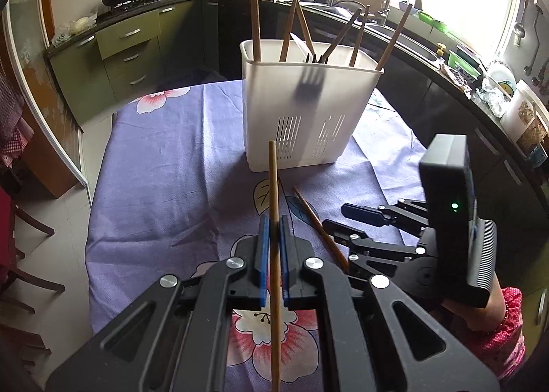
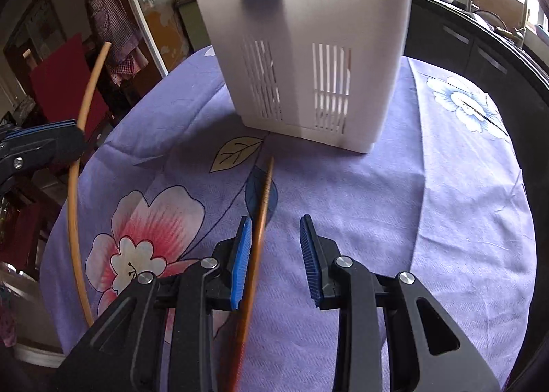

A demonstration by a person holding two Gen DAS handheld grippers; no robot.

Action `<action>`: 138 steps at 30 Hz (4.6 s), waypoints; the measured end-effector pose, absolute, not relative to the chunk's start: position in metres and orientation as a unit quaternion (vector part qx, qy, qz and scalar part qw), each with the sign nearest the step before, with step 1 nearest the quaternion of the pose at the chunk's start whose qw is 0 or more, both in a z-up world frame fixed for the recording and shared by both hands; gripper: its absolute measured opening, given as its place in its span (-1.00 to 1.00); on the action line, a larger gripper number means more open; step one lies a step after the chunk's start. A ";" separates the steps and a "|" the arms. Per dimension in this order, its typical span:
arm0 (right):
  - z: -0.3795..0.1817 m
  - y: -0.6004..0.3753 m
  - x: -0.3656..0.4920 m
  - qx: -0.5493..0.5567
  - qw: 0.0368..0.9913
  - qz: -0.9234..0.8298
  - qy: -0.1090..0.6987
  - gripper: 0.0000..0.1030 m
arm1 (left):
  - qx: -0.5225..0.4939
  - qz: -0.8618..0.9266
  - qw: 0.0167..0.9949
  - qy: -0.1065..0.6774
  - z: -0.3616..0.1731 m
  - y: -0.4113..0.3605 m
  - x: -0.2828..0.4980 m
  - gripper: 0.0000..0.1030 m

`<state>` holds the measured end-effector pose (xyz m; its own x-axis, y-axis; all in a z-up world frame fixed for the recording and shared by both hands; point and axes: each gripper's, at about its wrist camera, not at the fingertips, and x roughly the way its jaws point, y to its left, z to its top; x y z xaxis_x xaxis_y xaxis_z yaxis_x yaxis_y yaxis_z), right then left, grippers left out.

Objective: Organize utensils
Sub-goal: 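Grasp a chopstick with the left tool while the right tool grasps the last one, then lift both held chopsticks upright and carry them above the white holder, then open both tools to drop the chopsticks into the holder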

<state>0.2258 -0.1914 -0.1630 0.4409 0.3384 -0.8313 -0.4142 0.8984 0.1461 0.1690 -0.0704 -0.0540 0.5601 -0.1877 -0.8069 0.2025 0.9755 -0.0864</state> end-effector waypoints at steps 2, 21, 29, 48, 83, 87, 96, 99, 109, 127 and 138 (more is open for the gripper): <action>-0.165 -0.182 0.230 -0.047 0.845 0.223 0.484 -0.43 | 0.008 -0.112 0.885 0.453 -0.052 -0.068 0.167 -0.89; -0.174 -0.157 0.247 -0.094 0.833 0.199 0.508 -0.87 | 0.009 -0.123 0.885 0.448 -0.049 -0.063 0.164 -0.89; -0.122 -0.194 0.221 -0.028 0.869 0.208 0.447 -0.87 | 0.013 -0.121 0.888 0.444 -0.045 -0.062 0.161 -0.89; -0.023 -0.270 0.094 0.009 0.936 0.195 0.294 -0.87 | 0.020 -0.121 0.908 0.400 -0.013 -0.061 0.128 -0.89; -0.022 -0.262 0.080 0.010 0.934 0.203 0.292 -0.87 | 0.028 -0.128 0.920 0.368 0.005 -0.059 0.101 -0.89; -0.022 -0.261 0.080 0.011 0.934 0.206 0.293 -0.87 | 0.027 -0.128 0.920 0.368 0.005 -0.059 0.102 -0.89; -0.018 -0.259 0.080 0.010 0.933 0.211 0.290 -0.87 | 0.027 -0.129 0.922 0.365 0.008 -0.059 0.102 -0.89; -0.016 -0.257 0.078 0.008 0.933 0.214 0.289 -0.87 | 0.027 -0.130 0.923 0.361 0.011 -0.058 0.102 -0.89; -0.012 -0.253 0.081 0.001 0.934 0.216 0.286 -0.87 | 0.028 -0.131 0.925 0.355 0.016 -0.058 0.102 -0.89; 0.040 -0.250 0.100 -0.006 0.943 0.225 0.245 -0.87 | 0.018 -0.163 0.926 0.340 0.058 -0.074 0.126 -0.89; 0.104 -0.247 0.152 -0.003 0.955 0.218 0.199 -0.87 | 0.019 -0.172 0.942 0.287 0.138 -0.085 0.165 -0.89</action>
